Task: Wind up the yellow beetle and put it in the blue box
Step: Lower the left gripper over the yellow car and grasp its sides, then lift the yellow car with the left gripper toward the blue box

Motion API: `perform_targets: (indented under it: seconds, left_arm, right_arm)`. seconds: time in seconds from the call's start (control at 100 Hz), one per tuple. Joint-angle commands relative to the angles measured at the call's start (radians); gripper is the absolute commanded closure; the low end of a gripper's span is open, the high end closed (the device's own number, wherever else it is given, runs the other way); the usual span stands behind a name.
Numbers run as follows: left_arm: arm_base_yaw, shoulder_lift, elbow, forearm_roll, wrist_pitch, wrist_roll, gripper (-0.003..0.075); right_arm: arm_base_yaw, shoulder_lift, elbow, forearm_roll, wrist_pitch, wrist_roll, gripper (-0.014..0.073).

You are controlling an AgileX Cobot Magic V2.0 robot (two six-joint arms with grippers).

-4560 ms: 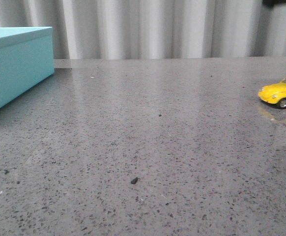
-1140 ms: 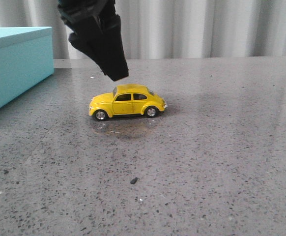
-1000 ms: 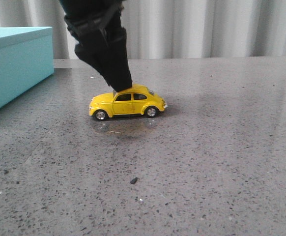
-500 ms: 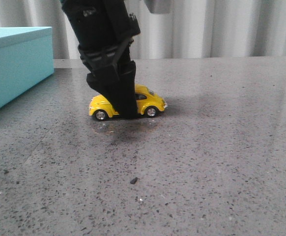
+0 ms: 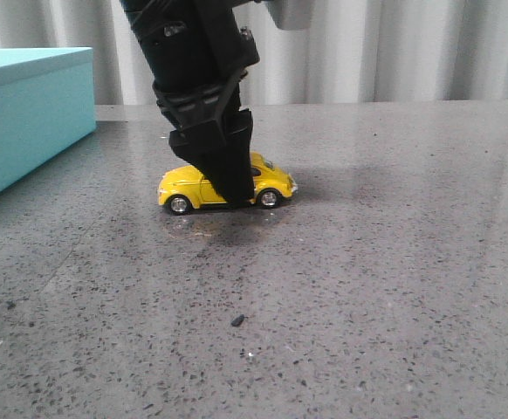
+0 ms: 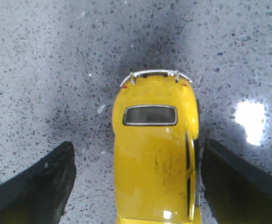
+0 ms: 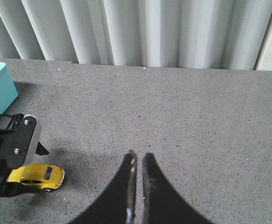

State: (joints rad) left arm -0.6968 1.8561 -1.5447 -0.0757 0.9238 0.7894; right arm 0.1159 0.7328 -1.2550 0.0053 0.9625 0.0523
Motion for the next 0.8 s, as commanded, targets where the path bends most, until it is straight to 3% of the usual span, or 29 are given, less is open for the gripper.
perform_targets:
  seconds: [0.0,0.17,0.55,0.79]
  left_arm:
    - [0.005,-0.044,-0.031,-0.005,-0.032,0.0,0.0208]
    - [0.006,-0.042,-0.031,-0.005,-0.032,0.0,0.0225]
    - [0.006,-0.042,-0.031,-0.005,-0.029,0.0,0.0507]
    - [0.006,-0.042,-0.035,-0.005,-0.029,0.0,0.0611]
  right_arm:
    - [0.002,0.0,-0.019,-0.005,-0.082,-0.008,0.0635]
    - [0.002,0.0,-0.019,-0.005,-0.082,-0.008,0.0635]
    - [0.002,0.0,-0.019,-0.005,-0.082,-0.008,0.0635]
    - [0.002,0.0,-0.019,-0.03,-0.084,-0.008,0.0635]
